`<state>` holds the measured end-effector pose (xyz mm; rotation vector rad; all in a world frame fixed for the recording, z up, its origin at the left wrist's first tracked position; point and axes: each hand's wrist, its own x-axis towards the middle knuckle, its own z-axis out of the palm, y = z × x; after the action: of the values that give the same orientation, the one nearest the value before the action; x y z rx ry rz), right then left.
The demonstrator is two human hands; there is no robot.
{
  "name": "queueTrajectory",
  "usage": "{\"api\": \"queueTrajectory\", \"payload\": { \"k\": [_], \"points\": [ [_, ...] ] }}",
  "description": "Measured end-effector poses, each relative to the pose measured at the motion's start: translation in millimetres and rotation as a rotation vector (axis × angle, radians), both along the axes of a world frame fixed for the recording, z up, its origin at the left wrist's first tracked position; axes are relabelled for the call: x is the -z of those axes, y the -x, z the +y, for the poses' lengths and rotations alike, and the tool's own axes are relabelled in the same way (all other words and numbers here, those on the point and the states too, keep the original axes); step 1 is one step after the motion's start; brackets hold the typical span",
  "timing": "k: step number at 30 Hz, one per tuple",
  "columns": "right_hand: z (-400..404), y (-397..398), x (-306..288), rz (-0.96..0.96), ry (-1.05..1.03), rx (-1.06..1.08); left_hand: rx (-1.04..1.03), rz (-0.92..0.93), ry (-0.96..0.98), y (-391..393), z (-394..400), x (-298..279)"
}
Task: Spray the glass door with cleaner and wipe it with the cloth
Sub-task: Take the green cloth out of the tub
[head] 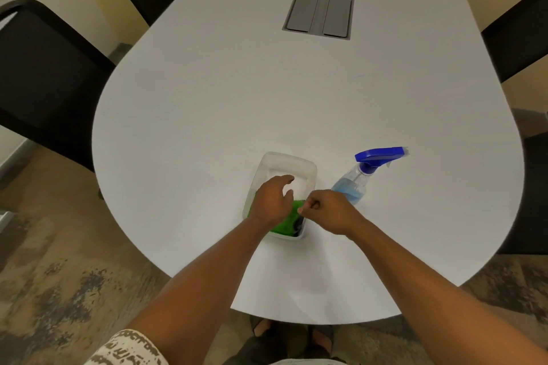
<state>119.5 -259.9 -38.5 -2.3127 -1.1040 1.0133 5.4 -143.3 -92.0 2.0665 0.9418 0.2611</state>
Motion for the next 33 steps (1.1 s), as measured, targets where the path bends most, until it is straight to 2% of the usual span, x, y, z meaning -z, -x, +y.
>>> {"api": "queueTrajectory", "payload": {
  "k": [5,9,14,19,28,33],
  "points": [
    [48,18,17,-0.162,0.007,-0.092,-0.087,-0.024,0.053,18,14,-3],
    [77,29,44,-0.253,0.126,-0.146,-0.062,-0.017,0.092,31,22,-3],
    [91,40,68,-0.318,0.267,-0.195,-0.034,0.011,0.097,45,28,-1],
    [89,38,78,-0.379,0.264,-0.2,-0.075,-0.012,0.109,54,34,1],
    [89,24,45,-0.337,0.181,-0.258,-0.182,-0.08,0.115,60,23,-7],
    [79,19,4,-0.311,0.075,-0.307,-0.334,-0.129,0.039,62,2,-22]
  ]
}}
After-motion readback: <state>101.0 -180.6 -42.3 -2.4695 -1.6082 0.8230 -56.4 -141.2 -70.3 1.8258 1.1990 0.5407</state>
